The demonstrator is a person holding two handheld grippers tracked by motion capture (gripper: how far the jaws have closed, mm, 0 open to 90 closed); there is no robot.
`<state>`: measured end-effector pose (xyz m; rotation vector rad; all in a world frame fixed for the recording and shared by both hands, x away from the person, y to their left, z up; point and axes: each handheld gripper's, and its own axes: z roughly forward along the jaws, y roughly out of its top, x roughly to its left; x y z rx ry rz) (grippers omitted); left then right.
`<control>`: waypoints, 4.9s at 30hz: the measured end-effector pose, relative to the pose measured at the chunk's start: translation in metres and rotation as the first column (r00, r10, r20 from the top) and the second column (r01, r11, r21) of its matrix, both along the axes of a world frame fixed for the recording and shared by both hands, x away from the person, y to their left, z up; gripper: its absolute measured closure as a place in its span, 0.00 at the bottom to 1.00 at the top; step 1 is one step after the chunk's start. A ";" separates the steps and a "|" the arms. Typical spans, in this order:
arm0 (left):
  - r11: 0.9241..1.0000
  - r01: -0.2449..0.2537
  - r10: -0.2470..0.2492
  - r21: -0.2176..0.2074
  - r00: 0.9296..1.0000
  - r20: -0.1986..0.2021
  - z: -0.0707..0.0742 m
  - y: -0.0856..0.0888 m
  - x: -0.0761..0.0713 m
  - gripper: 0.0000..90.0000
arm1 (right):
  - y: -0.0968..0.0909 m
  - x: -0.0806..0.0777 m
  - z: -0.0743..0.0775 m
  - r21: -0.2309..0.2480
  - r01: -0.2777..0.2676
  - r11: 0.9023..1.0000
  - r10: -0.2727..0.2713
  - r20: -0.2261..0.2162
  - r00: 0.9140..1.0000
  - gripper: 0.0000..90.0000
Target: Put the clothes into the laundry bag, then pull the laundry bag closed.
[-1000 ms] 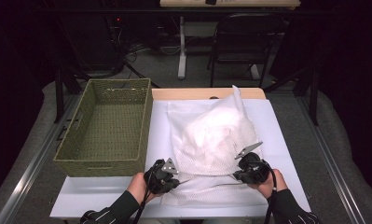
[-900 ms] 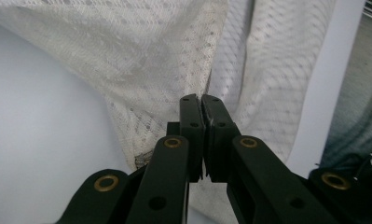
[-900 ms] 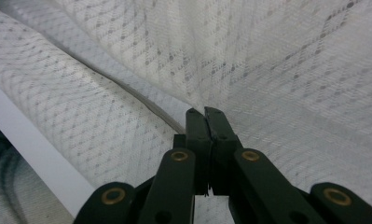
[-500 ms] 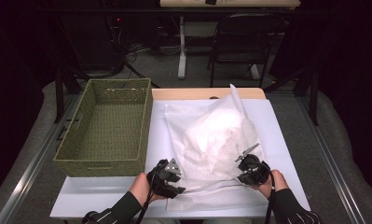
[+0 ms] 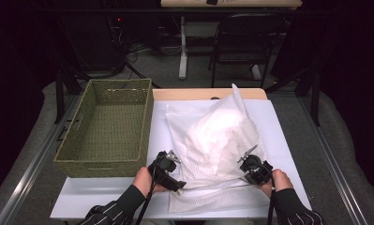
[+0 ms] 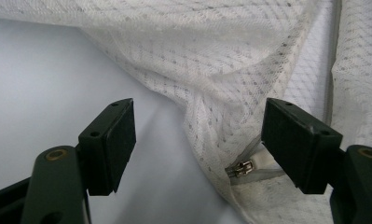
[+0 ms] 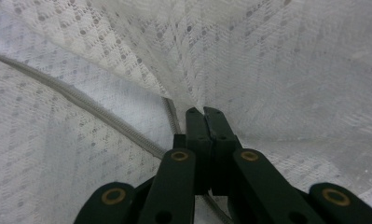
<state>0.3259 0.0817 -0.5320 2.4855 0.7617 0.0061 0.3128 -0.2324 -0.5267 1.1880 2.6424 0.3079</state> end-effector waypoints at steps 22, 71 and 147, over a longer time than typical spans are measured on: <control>0.999 -0.033 0.032 -0.012 0.999 -0.042 -0.008 0.010 0.006 0.32 | 0.003 -0.017 0.033 0.183 -0.050 0.982 0.037 0.074 0.997 0.16; 0.990 -0.003 0.004 -0.139 1.000 0.012 0.001 0.011 -0.003 0.97 | 0.056 -0.027 0.037 0.335 -0.210 0.918 0.186 0.104 0.977 0.03; 0.973 -0.023 0.005 -0.230 0.997 -0.077 0.000 0.032 -0.005 0.96 | 0.176 -0.018 -0.004 0.317 -0.329 0.889 0.331 0.050 0.942 0.82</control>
